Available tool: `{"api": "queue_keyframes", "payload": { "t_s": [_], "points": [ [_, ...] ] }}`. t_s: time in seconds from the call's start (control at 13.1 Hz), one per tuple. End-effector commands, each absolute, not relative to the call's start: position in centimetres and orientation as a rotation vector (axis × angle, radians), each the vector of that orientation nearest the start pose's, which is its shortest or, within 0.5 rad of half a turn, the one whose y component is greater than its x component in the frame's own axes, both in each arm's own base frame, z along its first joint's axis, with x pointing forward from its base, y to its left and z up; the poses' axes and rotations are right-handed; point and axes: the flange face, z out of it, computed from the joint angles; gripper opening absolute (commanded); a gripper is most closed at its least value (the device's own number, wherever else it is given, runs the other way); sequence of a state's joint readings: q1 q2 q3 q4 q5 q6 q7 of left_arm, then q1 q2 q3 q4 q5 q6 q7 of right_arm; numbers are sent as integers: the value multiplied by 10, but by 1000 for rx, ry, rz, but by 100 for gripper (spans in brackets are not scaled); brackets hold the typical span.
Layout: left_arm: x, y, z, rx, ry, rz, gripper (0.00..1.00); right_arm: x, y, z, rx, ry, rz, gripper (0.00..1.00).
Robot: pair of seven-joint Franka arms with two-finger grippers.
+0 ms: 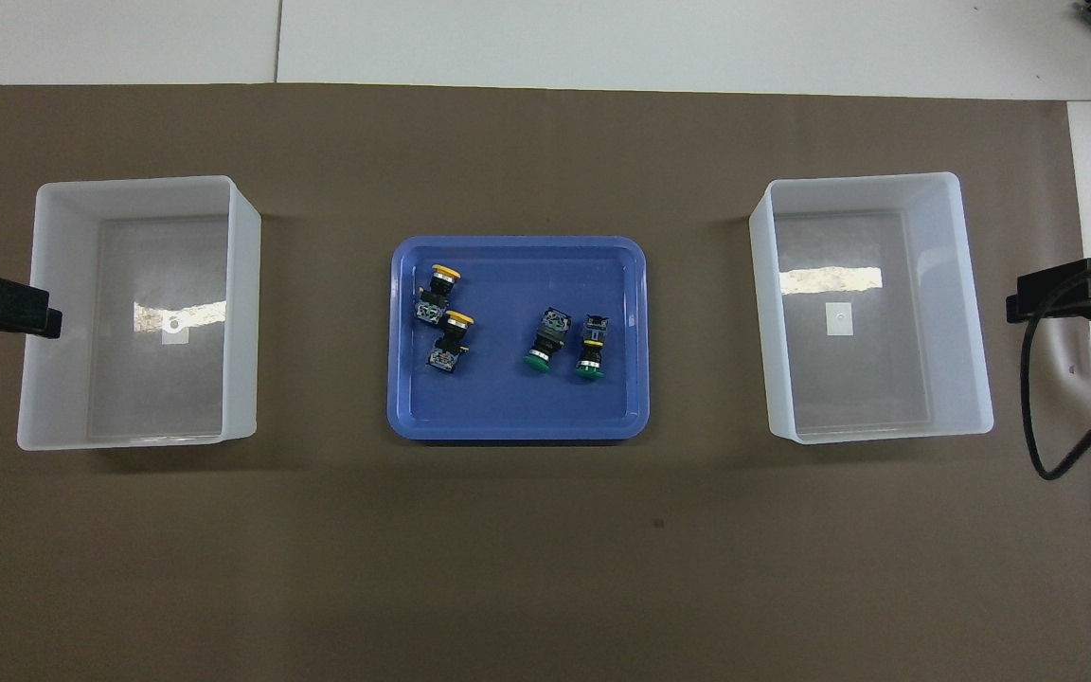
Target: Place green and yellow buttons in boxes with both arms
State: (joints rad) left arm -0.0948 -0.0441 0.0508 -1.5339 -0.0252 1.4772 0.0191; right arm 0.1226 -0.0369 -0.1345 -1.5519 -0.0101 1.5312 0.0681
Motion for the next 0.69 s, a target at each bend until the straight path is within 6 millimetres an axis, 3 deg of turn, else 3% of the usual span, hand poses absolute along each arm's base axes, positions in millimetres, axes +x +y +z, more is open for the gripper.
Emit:
{"api": "queue_keyframes", "payload": {
  "t_s": [0.0,0.61],
  "points": [
    [524,-22,658,-3181,101,32,100,533,-12,650,-3152,98,-31,100],
    [524,-23,658,-3181,103,32,100,531,-10,647,-3137,169,-26,100]
  ]
}}
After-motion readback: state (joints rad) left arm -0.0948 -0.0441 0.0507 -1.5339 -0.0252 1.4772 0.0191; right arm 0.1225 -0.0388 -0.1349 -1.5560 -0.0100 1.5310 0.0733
